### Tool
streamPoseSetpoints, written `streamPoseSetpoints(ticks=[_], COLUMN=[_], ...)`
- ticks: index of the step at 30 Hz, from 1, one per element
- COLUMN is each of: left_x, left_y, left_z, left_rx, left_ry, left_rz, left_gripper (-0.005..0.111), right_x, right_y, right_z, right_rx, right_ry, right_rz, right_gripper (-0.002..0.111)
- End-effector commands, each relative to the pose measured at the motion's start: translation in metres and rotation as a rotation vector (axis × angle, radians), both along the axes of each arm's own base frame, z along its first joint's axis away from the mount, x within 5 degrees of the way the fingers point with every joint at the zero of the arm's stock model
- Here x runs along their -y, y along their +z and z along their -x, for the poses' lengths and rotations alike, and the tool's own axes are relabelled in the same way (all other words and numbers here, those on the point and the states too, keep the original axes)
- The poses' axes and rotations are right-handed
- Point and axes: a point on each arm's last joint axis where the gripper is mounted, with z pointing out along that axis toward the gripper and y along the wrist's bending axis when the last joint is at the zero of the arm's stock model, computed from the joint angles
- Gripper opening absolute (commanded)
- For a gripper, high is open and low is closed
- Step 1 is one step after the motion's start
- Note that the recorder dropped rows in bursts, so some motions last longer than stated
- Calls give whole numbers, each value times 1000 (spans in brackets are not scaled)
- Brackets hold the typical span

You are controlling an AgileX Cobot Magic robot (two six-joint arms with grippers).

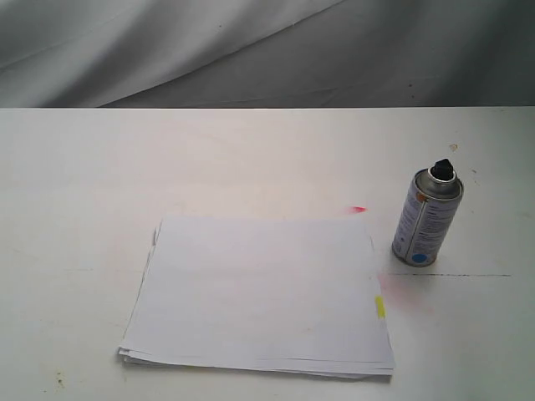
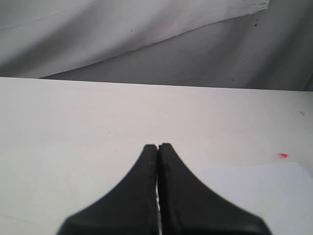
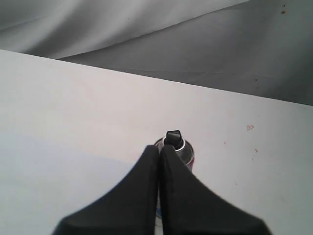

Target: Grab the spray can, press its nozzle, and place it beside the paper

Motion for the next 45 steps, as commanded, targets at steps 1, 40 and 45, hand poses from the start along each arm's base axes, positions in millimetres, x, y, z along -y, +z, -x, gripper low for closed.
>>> streamPoseSetpoints(ticks=[1,40,45], left_x=[1,2,6], left_y=[-1,0,2], left_z=[1,1,3], left_rx=[1,5,20], left_ry=[0,-6,-24], left_rz=[11,7,-6], left_gripper=[0,0,0], right_x=[5,37,37], right_y=[-4,-111,-111], right_z=[3,58,58], right_rx=[38,207,209], right_ry=[-9,-345,-345], right_rz=[85,11,10], right_gripper=[0,0,0])
